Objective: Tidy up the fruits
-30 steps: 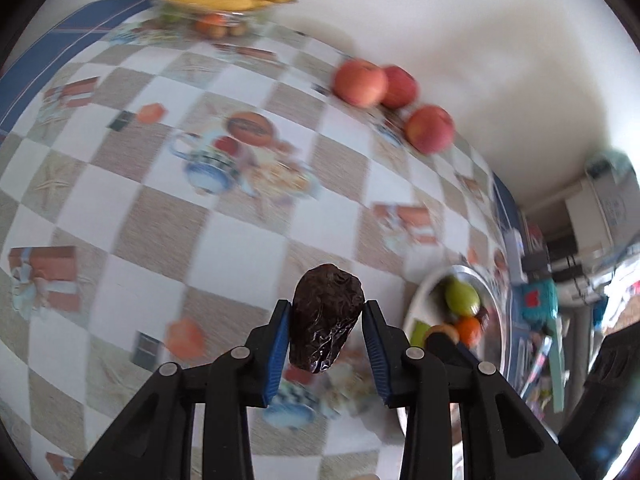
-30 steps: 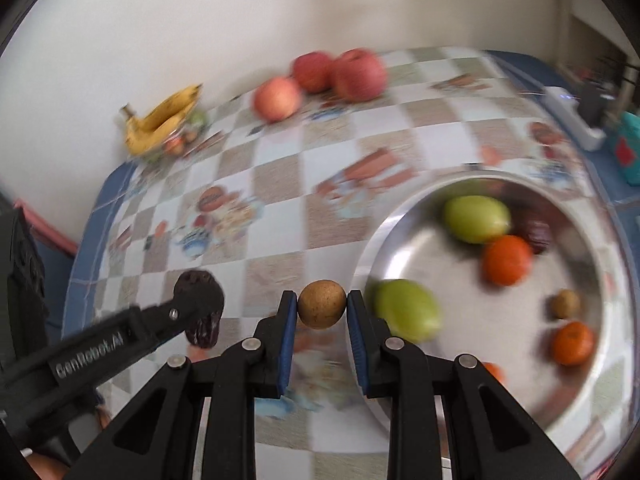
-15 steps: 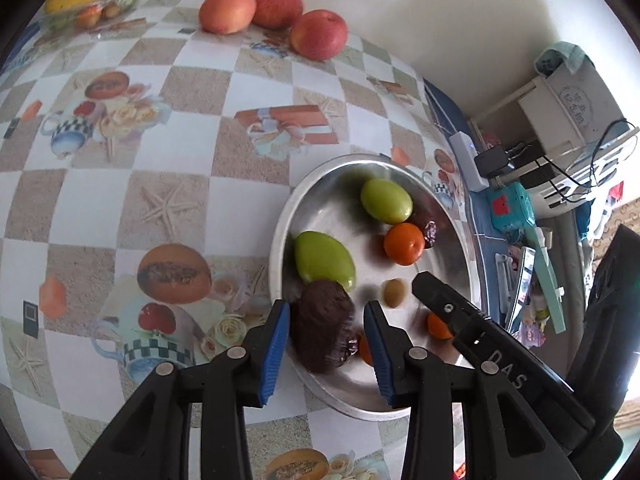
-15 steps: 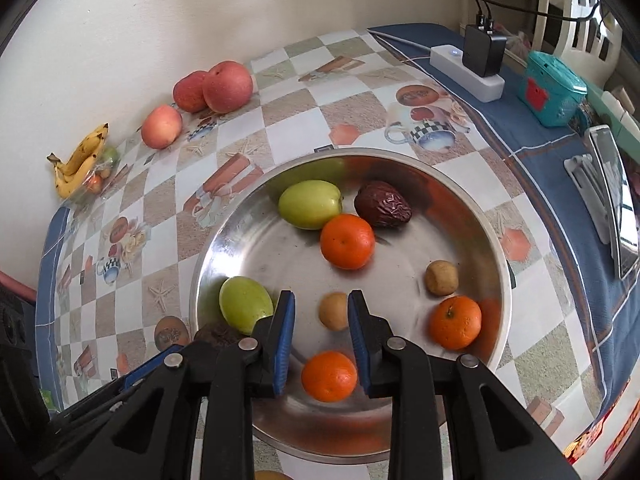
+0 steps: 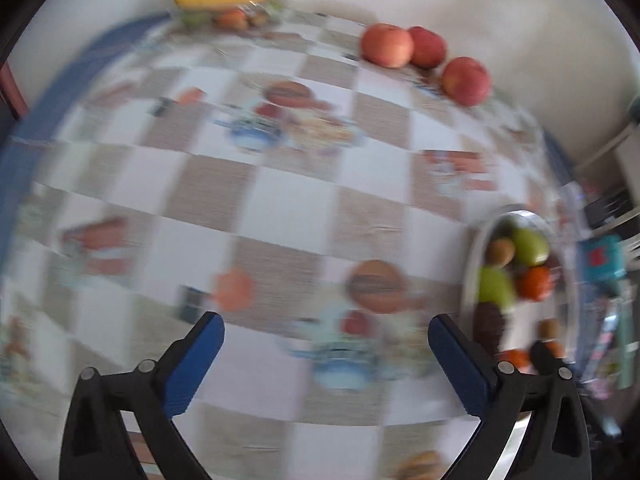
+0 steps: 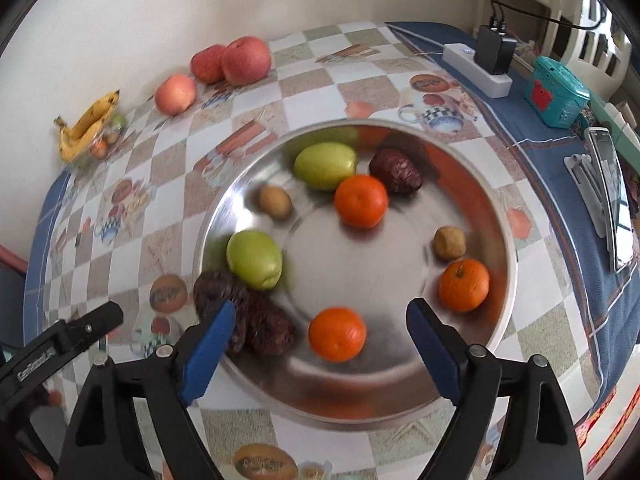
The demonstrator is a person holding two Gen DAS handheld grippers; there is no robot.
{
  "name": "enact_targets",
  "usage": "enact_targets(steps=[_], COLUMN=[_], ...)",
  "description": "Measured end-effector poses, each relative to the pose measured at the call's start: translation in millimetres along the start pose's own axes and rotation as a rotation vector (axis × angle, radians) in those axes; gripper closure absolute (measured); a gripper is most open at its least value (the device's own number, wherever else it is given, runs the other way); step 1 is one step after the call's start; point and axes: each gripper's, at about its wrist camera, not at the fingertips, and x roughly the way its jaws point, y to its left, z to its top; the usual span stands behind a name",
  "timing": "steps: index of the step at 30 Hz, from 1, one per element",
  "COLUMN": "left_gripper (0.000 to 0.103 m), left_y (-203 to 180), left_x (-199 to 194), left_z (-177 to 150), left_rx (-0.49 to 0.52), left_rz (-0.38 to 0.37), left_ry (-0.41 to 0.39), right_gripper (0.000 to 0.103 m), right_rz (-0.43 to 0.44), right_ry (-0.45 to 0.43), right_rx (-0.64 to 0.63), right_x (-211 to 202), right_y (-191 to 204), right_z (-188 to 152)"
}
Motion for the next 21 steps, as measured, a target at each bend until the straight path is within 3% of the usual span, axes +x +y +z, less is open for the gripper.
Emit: enact_targets(steps=[4,13,21], left_gripper=[0.0,0.0,0.0], left_y=[11.8,16.6,18.3], left_x=[-7.6,-25.5,-22.6], left_z=[-9.9,-23.7,-22.6], left_rx=[0.033,0.075,0.082], left_rz=[0.043,0.044,0.103], left_ry=[-0.013,-0.033,-0.005], right_gripper=[0.006,0.006,0.006], right_rz=[-0.024,-0.052,-0.054], right_ry=[-0.005,-0.04,-0.045], right_rx=[-0.029,-0.071,-0.092], right_x=[-5.4,-18.9,-18.6], right_y=[8.6,16.7,22.2], right_z=[-10.7,-22.9,-22.4])
